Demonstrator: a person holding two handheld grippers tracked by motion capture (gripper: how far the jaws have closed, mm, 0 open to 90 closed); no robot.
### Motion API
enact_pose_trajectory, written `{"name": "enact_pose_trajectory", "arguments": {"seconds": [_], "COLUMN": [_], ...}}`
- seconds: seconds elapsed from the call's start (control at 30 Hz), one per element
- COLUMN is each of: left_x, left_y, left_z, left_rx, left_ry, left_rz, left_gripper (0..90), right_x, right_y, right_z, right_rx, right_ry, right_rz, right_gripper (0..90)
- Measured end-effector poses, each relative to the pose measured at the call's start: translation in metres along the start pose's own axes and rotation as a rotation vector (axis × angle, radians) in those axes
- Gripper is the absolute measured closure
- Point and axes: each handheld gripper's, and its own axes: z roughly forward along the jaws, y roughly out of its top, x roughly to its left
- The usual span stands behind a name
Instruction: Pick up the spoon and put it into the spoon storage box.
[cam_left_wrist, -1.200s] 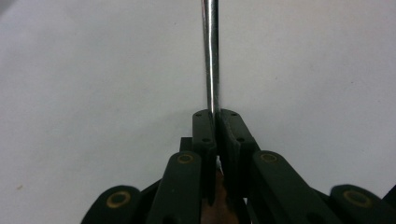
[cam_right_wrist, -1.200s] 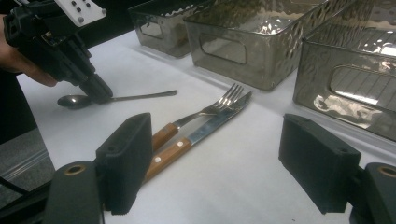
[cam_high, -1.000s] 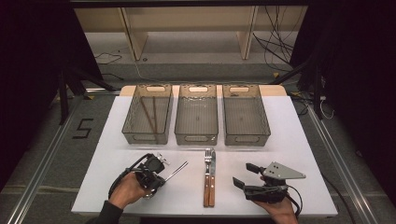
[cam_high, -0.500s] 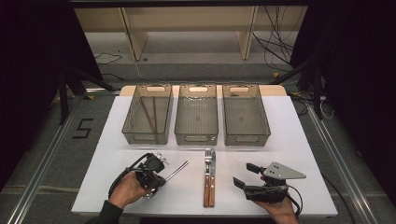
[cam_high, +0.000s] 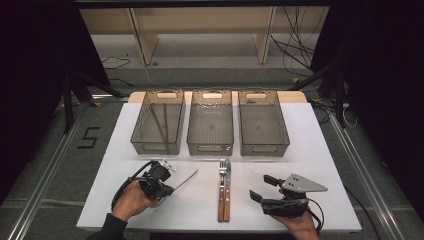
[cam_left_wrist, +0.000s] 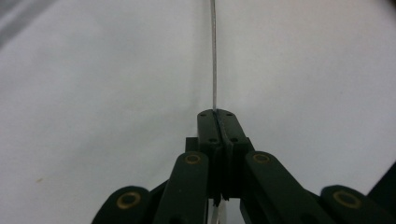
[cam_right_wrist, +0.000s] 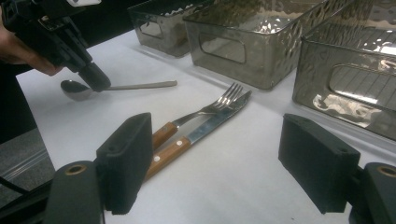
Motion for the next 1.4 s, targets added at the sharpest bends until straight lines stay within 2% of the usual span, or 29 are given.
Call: {"name": "enact_pose_trajectory", "arguments": {"seconds": [0.37,0.5,0.6,0.77,1.0,1.07,1.4], "left_x": [0.0,-0.002,-0.002,0.0,0.003,0.004,0.017], "left_y": [0.001,0.001,0.003,0.005,0.013,0.016,0.057], "left_z": [0.0,-0.002,-0.007,-0.017,-0.03,-0.033,-0.058], "left_rx": [-0.003,-0.016,-0.033,-0.089,-0.184,-0.209,-0.273], "left_ry": [0.003,-0.016,-0.012,-0.023,-0.076,-0.094,-0.086], "left_rz": [0.013,0.019,0.018,0.007,-0.002,-0.003,0.018], "left_gripper": [89.5,89.5,89.5,89.5,89.5,89.5,89.5], "right_x": [0.0,0.0,0.0,0.0,0.0,0.0,-0.001], "right_y": [0.0,0.0,0.0,0.0,0.0,0.0,0.0], "right_z": [0.0,0.0,0.0,0.001,0.001,0.001,0.001], "right_rx": [0.003,0.002,0.003,0.003,0.002,0.002,0.0], "right_ry": [0.003,0.002,0.003,0.002,0.004,0.005,0.006], "right_rz": [0.0,-0.001,0.0,0.0,0.003,0.005,0.012], "right_gripper": [26.8,26.9,26.8,26.8,26.9,26.9,26.9]}}
